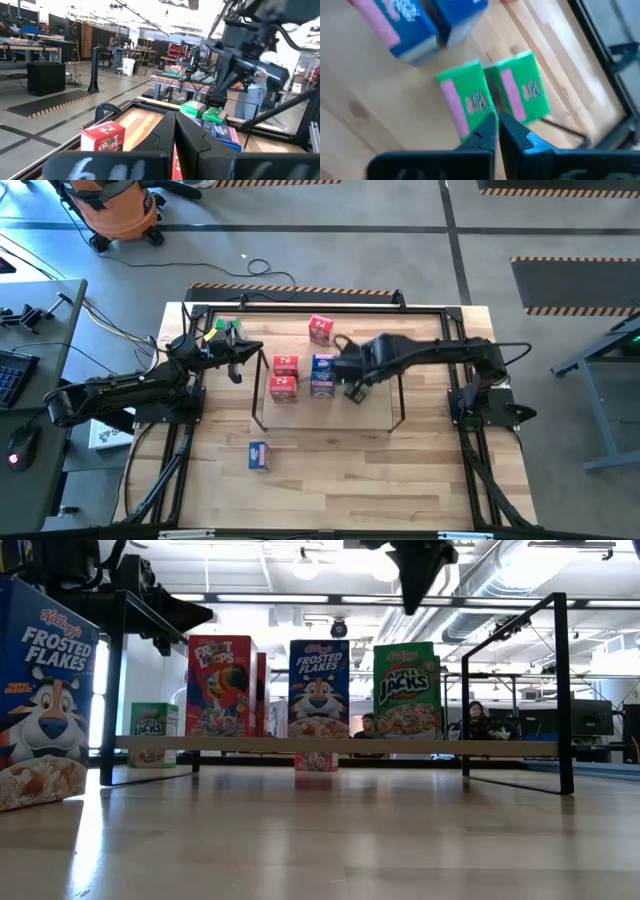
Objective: Stack cereal on shelf
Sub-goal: Put the bottom green cereal box on the shelf, then adjust the green cereal boxes, then put the green cereal box on the shelf aligned with the other green cereal boxes
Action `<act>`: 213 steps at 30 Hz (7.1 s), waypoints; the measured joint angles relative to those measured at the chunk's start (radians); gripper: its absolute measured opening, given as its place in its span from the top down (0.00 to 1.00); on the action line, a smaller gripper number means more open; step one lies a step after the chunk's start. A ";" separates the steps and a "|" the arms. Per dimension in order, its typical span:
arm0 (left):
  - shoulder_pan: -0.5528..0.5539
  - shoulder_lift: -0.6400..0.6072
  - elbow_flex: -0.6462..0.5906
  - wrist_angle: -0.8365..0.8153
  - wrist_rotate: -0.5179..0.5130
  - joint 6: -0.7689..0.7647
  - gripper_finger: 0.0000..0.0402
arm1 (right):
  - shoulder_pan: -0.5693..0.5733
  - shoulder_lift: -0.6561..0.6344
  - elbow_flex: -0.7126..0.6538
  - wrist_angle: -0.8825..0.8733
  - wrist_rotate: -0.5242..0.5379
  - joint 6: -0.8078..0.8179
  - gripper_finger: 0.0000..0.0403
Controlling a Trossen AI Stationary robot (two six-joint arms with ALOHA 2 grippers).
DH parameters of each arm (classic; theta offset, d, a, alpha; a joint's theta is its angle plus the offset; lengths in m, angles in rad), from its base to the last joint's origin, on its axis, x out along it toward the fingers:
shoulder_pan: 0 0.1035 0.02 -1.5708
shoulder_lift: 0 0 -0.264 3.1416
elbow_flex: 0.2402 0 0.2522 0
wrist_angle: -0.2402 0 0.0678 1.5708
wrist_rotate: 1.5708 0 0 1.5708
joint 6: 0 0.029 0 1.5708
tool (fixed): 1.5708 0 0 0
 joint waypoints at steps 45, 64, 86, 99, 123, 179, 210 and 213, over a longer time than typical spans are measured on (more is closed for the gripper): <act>0.000 0.000 0.000 -0.011 0.006 0.000 1.00 | -0.072 -0.066 -0.305 0.456 -0.182 -0.274 1.00; 0.000 0.000 0.000 -0.010 0.006 0.000 1.00 | -0.177 -0.230 -0.304 0.098 -0.051 -0.138 1.00; 0.000 0.000 0.000 -0.011 0.007 0.000 1.00 | -0.387 -0.107 -0.305 0.360 -0.213 -0.461 1.00; 0.000 0.000 0.000 -0.012 0.007 0.000 1.00 | -0.386 -0.070 -0.305 0.411 -0.420 -0.532 1.00; 0.000 0.000 0.000 -0.024 0.007 0.002 1.00 | -0.348 -0.263 -0.390 0.521 -0.346 -0.609 1.00; 0.000 0.000 0.023 -0.021 -0.007 -0.074 1.00 | -0.168 -0.432 -0.649 0.891 -0.282 -0.833 1.00; 0.247 0.595 1.156 -1.618 -0.244 0.359 1.00 | -0.297 -0.919 -1.342 1.587 -0.419 -0.978 1.00; 0.251 0.633 1.190 -1.617 -0.299 0.354 1.00 | -0.297 -0.919 -1.342 1.585 -0.424 -0.982 1.00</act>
